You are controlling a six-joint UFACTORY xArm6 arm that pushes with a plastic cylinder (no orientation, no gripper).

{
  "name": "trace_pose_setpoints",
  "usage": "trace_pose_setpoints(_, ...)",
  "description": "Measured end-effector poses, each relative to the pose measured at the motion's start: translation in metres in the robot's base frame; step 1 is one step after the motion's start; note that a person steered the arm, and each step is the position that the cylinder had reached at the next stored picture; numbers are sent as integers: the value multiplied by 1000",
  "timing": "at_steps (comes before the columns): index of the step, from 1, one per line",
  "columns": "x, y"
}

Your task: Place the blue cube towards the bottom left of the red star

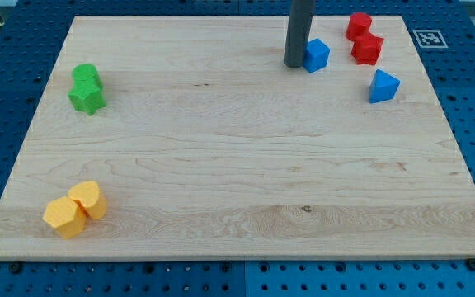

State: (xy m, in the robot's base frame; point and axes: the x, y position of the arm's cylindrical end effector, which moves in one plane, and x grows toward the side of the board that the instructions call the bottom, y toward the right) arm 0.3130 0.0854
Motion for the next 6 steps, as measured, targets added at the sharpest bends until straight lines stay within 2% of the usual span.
trace_pose_setpoints(3,-16,-31)
trace_pose_setpoints(5,-39,-31)
trace_pose_setpoints(6,-33,-26)
